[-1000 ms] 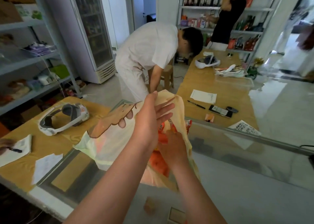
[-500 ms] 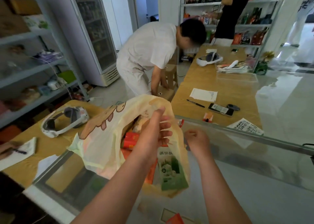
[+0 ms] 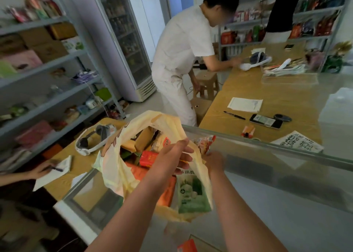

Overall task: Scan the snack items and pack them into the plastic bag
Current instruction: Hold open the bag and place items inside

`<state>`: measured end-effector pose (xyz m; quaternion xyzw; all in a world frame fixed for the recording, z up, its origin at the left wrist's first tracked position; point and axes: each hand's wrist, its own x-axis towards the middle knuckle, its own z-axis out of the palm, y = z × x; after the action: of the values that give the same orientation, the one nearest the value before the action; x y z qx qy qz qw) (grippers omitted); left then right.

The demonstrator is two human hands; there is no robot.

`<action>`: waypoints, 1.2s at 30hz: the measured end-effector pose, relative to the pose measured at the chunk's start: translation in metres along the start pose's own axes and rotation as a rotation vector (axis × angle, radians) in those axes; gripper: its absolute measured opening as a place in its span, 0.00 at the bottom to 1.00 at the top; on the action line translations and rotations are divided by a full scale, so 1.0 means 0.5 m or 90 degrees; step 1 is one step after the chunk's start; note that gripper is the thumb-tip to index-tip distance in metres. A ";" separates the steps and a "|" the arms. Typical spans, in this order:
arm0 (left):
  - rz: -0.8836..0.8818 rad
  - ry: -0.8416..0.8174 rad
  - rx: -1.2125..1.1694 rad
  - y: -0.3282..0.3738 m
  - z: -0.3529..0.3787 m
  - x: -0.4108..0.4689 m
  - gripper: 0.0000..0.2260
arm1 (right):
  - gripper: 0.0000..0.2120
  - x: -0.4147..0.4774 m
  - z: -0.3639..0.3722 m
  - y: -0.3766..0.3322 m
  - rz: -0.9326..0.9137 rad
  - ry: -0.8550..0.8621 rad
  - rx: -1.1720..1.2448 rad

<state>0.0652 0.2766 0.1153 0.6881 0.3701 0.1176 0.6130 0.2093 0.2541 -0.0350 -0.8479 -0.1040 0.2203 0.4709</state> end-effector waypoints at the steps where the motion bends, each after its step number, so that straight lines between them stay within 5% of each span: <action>1: -0.007 0.001 0.002 -0.001 0.004 -0.001 0.16 | 0.13 -0.007 -0.009 0.000 -0.010 0.020 0.006; 4: -0.014 -0.008 0.010 -0.004 0.019 -0.006 0.15 | 0.11 -0.049 -0.065 -0.002 -0.071 0.076 -0.001; 8: -0.068 -0.040 -0.010 -0.007 0.039 -0.007 0.18 | 0.12 -0.142 -0.157 0.001 -0.329 0.176 -0.204; 12: -0.176 -0.135 -0.204 -0.021 0.030 0.007 0.30 | 0.06 -0.234 -0.223 0.028 -0.556 0.222 -0.221; 15: -0.219 -0.232 -0.265 -0.037 0.026 0.013 0.37 | 0.09 -0.291 -0.251 0.071 -0.620 0.271 -0.197; 18: -0.250 -0.344 -0.252 -0.049 0.040 -0.006 0.31 | 0.11 -0.352 -0.256 0.087 -0.652 0.327 -0.208; 22: -0.221 -0.383 -0.345 -0.067 0.052 -0.037 0.13 | 0.12 -0.423 -0.247 0.104 -0.615 0.388 -0.257; 27: -0.126 -0.403 -0.381 -0.090 0.032 -0.060 0.20 | 0.14 -0.517 -0.224 0.110 -0.576 0.477 -0.332; 29: -0.079 -0.393 -0.407 -0.099 0.027 -0.078 0.16 | 0.14 -0.557 -0.207 0.105 -0.553 0.478 -0.326; 31: -0.055 -0.392 -0.425 -0.108 0.025 -0.099 0.10 | 0.10 -0.597 -0.183 0.095 -0.453 0.498 -0.187; 33: -0.046 -0.408 -0.453 -0.118 0.025 -0.121 0.08 | 0.07 -0.639 -0.151 0.067 -0.246 0.471 0.177; 36: -0.038 -0.455 -0.482 -0.133 0.029 -0.163 0.10 | 0.15 -0.681 -0.111 0.029 0.006 0.259 0.546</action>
<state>-0.0070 0.2106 0.0738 0.4049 0.0887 -0.0163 0.9099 -0.0652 0.0738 0.0721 -0.6031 0.0951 0.0748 0.7884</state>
